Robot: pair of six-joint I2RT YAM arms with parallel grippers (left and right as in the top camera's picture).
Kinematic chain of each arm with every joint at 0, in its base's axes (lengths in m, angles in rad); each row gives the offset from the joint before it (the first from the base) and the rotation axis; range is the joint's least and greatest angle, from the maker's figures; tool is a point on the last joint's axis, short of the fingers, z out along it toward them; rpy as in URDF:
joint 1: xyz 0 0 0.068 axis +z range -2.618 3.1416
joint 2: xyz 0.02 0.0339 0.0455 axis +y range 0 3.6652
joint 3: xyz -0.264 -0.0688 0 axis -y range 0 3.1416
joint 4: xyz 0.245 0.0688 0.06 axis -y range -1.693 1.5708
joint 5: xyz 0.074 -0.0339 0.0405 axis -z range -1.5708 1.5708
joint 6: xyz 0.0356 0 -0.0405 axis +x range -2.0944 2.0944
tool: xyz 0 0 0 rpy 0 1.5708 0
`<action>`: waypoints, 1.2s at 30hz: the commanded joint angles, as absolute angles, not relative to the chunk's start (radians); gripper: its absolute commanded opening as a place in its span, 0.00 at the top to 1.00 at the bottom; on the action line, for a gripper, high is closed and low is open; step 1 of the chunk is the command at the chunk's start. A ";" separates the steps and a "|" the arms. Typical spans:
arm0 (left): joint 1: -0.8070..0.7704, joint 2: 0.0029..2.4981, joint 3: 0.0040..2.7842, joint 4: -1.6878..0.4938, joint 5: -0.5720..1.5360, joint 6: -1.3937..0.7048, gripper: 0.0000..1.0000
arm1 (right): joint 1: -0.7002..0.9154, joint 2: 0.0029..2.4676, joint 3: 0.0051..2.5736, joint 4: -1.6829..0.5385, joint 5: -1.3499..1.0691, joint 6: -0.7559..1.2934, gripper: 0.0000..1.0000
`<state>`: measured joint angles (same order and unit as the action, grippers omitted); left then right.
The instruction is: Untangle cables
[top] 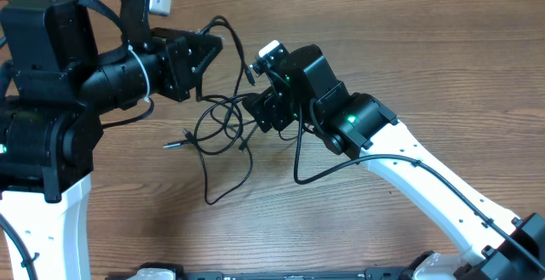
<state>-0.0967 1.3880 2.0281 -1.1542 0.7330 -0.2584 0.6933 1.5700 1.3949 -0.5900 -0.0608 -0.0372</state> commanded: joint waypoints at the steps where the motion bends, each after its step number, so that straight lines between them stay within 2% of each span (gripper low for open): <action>1: -0.099 1.381 2.053 -1.121 0.855 -0.240 0.96 | 0.689 1.568 1.406 -0.577 -0.075 -0.035 0.13; 3: -0.099 1.379 2.053 -1.104 0.865 -0.253 0.96 | 0.689 1.568 1.401 -0.568 -0.107 -0.034 0.14; 5: -0.099 1.378 2.059 -1.093 0.883 -0.262 0.96 | 0.689 1.569 1.390 -0.547 -0.118 -0.034 0.20; 6: -0.099 1.378 2.062 -1.087 0.895 -0.263 0.96 | 0.689 1.570 1.383 -0.535 -0.121 -0.034 0.31; 7: -0.099 1.378 2.065 -1.082 0.905 -0.263 0.96 | 0.689 1.571 1.375 -0.521 -0.125 -0.034 0.70; 8: -0.099 1.378 2.069 -1.080 0.910 -0.263 0.96 | 0.689 1.574 1.370 -0.511 -0.125 -0.027 0.96; 11: -0.099 1.378 2.080 -1.079 0.895 -0.263 0.96 | 0.688 1.580 1.358 -0.497 -0.105 -0.014 0.96; 16: -0.087 1.376 2.080 -1.081 0.838 -0.263 0.96 | 0.635 1.581 1.354 -0.556 0.210 0.154 0.96; 19: -0.066 1.376 2.080 -1.081 0.839 -0.262 0.96 | 0.547 1.581 1.354 -0.610 0.269 0.195 0.96; 24: -0.030 1.376 2.080 -1.089 0.838 -0.262 0.96 | 0.330 1.581 1.354 -0.685 0.257 0.286 0.96; 29: -0.010 1.376 2.080 -1.089 0.827 -0.262 0.96 | 0.112 1.581 1.354 -0.723 0.125 0.284 0.96; 36: 0.002 1.376 2.080 -1.093 0.747 -0.261 0.96 | -0.106 1.581 1.354 -0.752 -0.084 0.168 0.96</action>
<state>-0.0235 1.3899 2.0518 -1.0981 0.8059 -0.2592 -0.0441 1.5768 1.3659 -0.7464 -0.0139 0.2062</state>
